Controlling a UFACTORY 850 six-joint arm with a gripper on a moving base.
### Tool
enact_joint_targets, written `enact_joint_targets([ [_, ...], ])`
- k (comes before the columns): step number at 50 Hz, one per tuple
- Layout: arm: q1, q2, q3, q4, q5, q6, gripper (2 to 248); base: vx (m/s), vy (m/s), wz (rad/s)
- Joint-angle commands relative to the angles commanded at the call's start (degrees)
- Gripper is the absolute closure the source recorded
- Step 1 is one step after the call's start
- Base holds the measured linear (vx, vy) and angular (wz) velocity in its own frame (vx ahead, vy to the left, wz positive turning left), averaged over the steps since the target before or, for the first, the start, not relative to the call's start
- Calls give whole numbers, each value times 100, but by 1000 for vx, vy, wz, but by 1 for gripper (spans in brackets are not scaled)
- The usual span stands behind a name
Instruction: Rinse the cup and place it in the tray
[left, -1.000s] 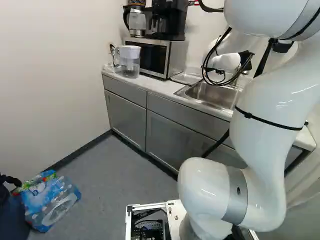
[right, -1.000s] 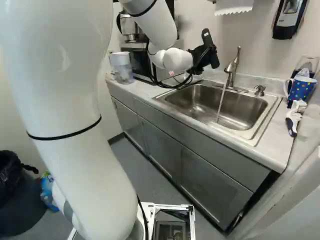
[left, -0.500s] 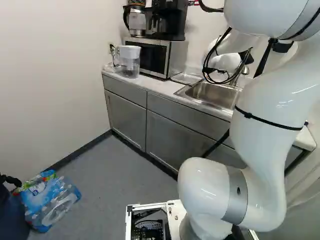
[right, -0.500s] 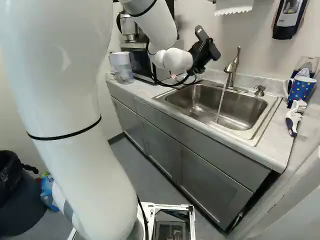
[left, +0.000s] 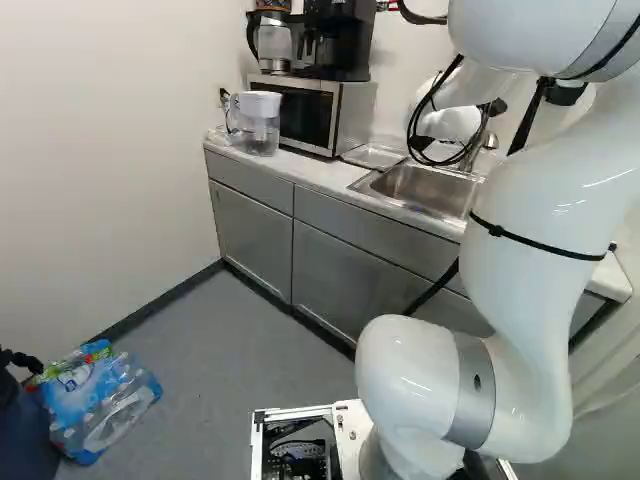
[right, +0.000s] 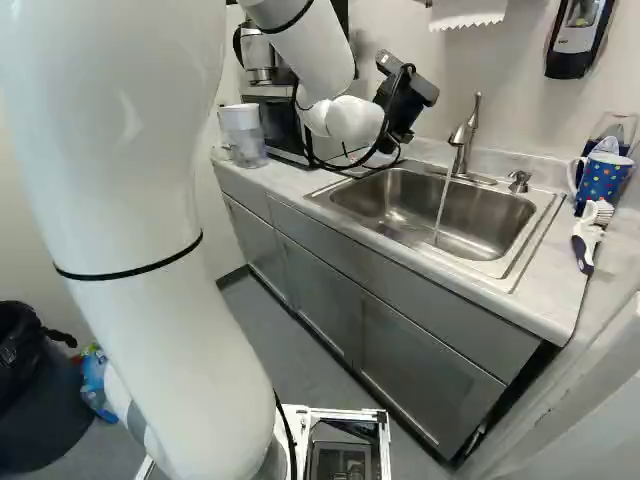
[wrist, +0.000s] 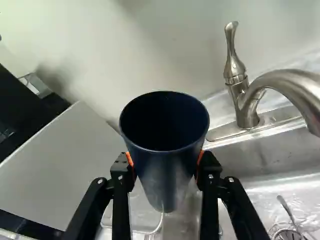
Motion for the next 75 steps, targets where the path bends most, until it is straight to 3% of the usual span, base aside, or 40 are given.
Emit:
enact_joint_targets([
  [40, 0, 0, 0, 0, 0, -2407, 125, 0, 0, 0],
  [62, 3, -2, -2, 0, 0, -2407, 125, 0, 0, 0],
  [75, 165, -103, -113, 0, 0, -2407, 125, 0, 0, 0],
])
